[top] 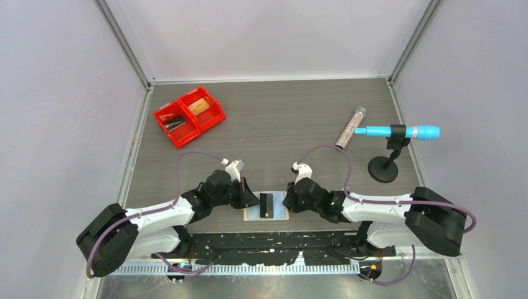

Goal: Take the credit cards out of the card holder
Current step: Remove the credit card from the card holder.

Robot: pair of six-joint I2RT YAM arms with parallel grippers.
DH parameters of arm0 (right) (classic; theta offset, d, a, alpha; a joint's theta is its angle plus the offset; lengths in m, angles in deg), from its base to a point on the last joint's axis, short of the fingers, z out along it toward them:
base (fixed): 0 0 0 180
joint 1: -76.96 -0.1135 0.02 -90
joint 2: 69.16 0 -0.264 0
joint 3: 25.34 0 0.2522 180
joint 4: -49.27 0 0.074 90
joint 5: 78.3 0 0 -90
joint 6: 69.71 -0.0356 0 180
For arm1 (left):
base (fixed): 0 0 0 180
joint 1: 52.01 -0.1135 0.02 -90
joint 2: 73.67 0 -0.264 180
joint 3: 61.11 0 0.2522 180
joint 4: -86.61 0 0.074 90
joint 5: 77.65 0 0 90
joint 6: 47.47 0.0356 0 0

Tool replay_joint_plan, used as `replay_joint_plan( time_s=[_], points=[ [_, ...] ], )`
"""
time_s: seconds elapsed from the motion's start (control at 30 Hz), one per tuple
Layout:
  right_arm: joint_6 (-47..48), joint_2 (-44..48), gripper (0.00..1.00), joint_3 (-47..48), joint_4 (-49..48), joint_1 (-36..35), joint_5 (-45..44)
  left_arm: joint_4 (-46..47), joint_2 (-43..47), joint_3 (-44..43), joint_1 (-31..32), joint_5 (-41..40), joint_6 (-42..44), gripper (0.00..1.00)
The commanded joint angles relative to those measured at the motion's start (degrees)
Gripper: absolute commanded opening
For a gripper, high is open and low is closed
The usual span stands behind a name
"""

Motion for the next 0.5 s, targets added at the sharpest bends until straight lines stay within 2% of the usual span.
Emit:
replay_joint_plan(
  time_s=[0.0,0.23,0.47],
  points=[
    [0.6,4.3,0.24,1.7,3.4,0.2,-0.4,-0.4,1.3,0.3,-0.4,-0.4,0.9,0.00],
    [0.0,9.4,0.33,3.5,4.1,-0.1,1.5,1.1,-0.3,-0.1,-0.4,1.0,0.9,0.00],
    [-1.1,3.9,0.40,5.2,-0.1,-1.3,4.4,2.0,-1.3,-0.2,-0.4,1.7,0.7,0.00]
  ],
)
